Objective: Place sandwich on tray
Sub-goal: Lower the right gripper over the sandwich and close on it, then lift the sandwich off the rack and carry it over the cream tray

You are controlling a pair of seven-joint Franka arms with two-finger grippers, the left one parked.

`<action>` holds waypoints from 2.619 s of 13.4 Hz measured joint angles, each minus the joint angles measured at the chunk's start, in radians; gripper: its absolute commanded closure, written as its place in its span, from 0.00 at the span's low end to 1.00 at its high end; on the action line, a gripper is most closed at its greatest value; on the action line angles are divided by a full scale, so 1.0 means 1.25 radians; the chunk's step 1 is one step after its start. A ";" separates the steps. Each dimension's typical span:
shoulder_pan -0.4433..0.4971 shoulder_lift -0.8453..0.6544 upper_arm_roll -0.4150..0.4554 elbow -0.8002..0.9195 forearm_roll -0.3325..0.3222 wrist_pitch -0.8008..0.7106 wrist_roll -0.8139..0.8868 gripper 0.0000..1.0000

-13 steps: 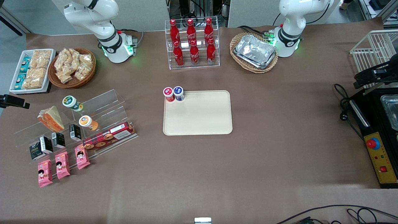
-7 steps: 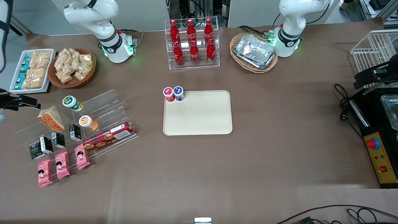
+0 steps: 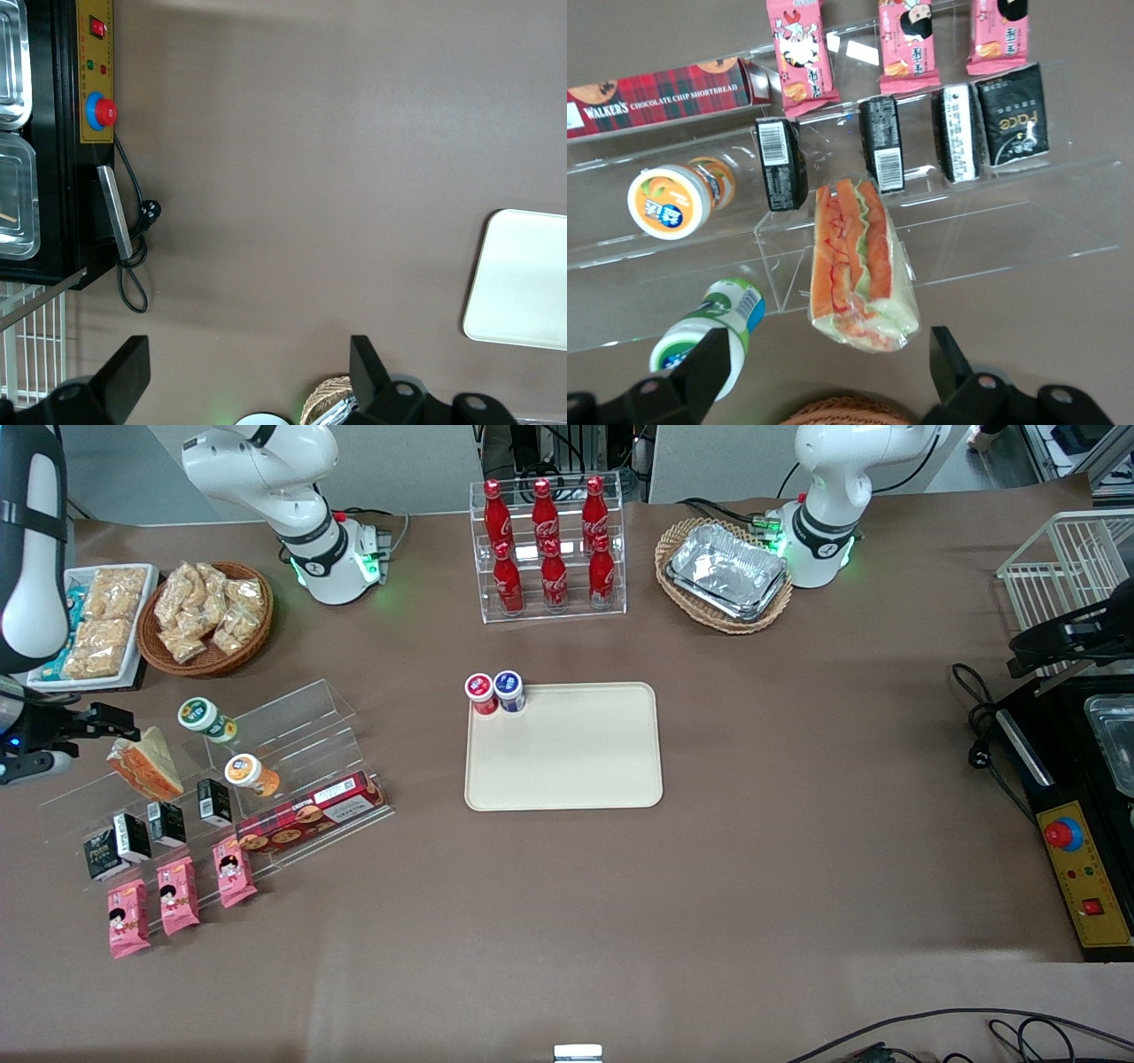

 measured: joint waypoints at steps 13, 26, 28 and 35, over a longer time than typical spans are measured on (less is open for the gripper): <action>0.001 0.003 0.004 -0.151 -0.002 0.209 -0.069 0.00; -0.010 0.003 -0.007 -0.164 -0.005 0.233 -0.150 0.64; -0.010 0.003 -0.007 -0.158 -0.005 0.233 -0.159 0.64; 0.046 -0.001 0.007 0.045 -0.005 0.011 -0.178 0.63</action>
